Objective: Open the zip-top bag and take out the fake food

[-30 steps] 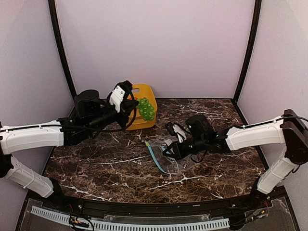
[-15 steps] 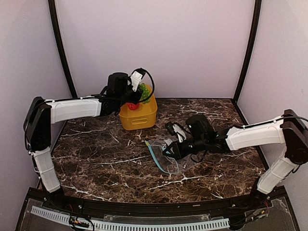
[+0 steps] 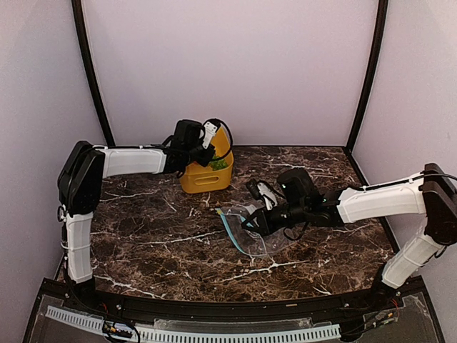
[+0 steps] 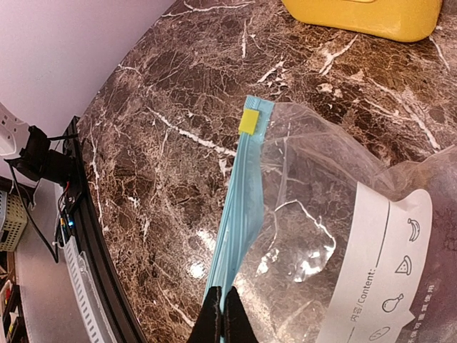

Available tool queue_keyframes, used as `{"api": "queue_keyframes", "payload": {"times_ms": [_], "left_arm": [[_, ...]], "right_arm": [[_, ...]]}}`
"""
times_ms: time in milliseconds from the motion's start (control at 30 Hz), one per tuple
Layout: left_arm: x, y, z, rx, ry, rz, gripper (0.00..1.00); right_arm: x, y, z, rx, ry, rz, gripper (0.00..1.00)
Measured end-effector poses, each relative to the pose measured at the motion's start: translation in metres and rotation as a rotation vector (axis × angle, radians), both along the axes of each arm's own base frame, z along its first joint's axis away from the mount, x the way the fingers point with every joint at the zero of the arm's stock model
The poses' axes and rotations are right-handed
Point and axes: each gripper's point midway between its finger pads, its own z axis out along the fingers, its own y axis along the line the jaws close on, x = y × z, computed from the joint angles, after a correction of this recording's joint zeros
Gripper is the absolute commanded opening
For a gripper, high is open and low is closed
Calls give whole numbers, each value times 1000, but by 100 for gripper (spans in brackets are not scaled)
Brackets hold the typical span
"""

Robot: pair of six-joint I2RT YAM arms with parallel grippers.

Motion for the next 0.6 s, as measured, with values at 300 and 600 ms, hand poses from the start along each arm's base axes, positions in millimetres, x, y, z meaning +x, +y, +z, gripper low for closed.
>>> {"api": "queue_keyframes", "payload": {"times_ms": [300, 600], "left_arm": [[-12, -1, 0, -59, 28, -38, 54], [-122, -1, 54, -157, -89, -222, 54]], "right_arm": [[0, 0, 1, 2, 1, 3, 0], [1, 3, 6, 14, -7, 7, 0]]}}
